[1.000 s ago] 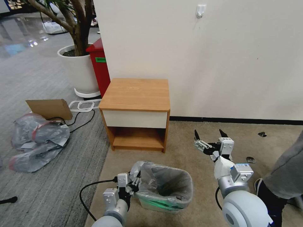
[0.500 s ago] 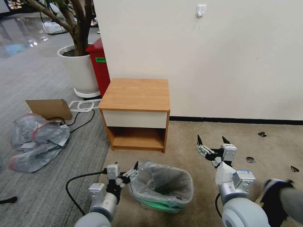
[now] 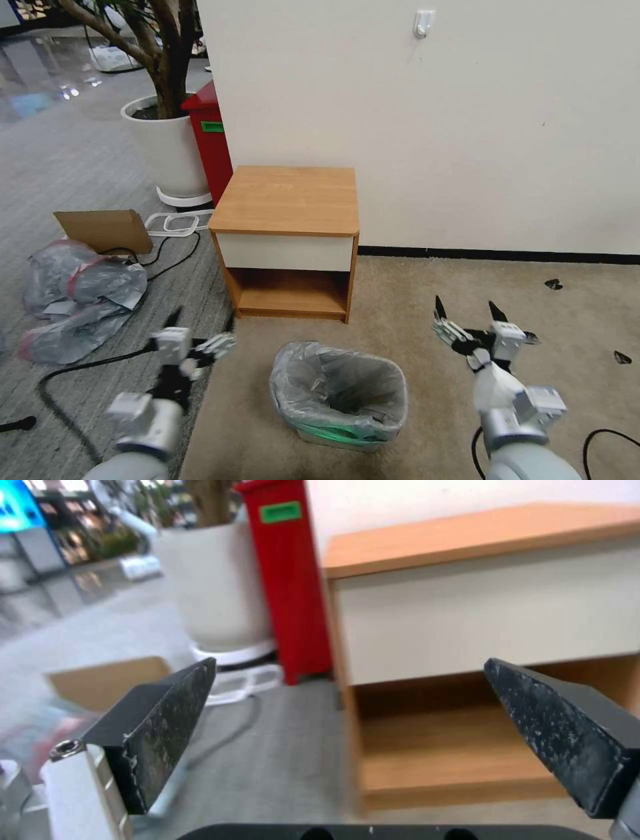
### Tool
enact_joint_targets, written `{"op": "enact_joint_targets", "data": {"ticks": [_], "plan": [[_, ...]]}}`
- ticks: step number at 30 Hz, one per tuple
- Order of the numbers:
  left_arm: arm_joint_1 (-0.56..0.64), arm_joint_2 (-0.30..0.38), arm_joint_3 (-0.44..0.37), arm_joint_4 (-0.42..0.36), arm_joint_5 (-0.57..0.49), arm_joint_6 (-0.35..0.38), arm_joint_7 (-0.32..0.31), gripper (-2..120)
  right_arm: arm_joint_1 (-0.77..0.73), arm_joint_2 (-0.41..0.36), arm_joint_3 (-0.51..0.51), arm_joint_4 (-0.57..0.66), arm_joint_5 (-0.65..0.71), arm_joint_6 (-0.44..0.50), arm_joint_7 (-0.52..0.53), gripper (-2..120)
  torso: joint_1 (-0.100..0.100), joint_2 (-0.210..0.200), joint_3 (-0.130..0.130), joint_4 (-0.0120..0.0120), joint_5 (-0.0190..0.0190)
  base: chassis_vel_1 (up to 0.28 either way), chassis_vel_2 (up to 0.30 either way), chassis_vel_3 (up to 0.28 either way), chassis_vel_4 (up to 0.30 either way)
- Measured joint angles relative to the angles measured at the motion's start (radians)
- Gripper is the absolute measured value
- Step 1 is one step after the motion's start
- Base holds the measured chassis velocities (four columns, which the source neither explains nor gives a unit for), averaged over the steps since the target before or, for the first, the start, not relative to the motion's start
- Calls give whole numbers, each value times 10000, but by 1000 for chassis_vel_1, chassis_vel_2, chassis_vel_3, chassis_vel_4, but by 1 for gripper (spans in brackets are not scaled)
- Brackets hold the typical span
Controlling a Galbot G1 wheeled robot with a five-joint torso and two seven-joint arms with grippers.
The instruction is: Pick up the garbage bag from the table and place it over the trash can.
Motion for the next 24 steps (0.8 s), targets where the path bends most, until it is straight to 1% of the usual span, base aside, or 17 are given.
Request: {"op": "enact_joint_targets", "data": {"ticks": [1,2,4,24], "plan": [[0,0,0,0,0,0,0,100,0,0,0,0,0,0,0,100,0,0,0,0,0,0,0,0,0],[193,-41,-292,53,52,-115,97,100,-124,98,215,-57,27,178,-243,100,0,0,0,-1,0,0,0,0,0],[325,-74,-503,83,69,-155,124,100,-234,231,549,-152,16,259,-612,100,0,0,1,-2,1,0,0,0,0],[288,-78,-437,104,29,-96,80,100,-213,249,597,-172,7,222,-691,100,0,0,0,-2,2,0,0,0,0]]}}
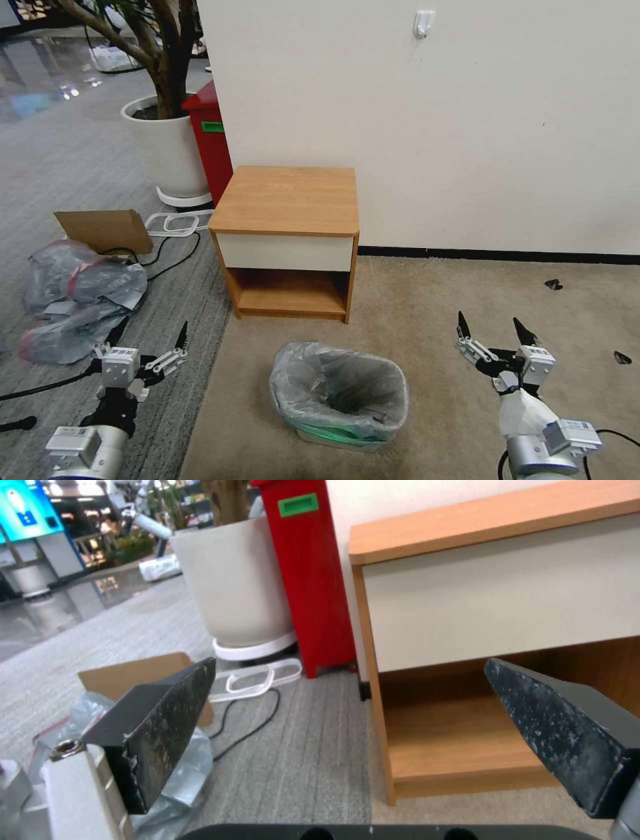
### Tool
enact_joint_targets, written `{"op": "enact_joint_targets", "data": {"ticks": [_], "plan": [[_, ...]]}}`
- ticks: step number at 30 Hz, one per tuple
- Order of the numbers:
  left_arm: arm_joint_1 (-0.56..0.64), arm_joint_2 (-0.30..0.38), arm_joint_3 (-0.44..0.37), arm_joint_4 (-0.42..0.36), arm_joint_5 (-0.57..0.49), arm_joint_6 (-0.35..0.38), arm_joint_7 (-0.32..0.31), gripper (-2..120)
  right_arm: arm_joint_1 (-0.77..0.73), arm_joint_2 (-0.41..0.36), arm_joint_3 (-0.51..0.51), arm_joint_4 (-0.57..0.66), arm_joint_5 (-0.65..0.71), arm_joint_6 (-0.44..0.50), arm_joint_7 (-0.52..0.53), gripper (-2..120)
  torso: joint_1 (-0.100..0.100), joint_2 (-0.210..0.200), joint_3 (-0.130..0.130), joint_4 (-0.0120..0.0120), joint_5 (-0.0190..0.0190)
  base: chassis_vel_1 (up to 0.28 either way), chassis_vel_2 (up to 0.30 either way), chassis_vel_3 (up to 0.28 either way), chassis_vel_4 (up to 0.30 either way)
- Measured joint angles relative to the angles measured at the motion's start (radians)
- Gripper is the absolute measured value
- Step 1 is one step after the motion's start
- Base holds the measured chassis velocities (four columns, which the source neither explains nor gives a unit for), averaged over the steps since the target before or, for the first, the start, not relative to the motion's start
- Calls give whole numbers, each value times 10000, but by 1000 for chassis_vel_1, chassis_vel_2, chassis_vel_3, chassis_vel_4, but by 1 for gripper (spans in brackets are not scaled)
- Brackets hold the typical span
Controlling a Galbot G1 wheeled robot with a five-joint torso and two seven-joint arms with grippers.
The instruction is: Pick up the garbage bag from the table and place it over the trash can.
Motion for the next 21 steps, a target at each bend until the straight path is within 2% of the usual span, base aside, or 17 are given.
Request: {"op": "enact_joint_targets", "data": {"ticks": [21], "plan": [[-15,4,24,4,-23,25,-27,100,11,-11,-18,5,0,-24,23,100,0,0,0,0,0,0,0,0,0]]}}
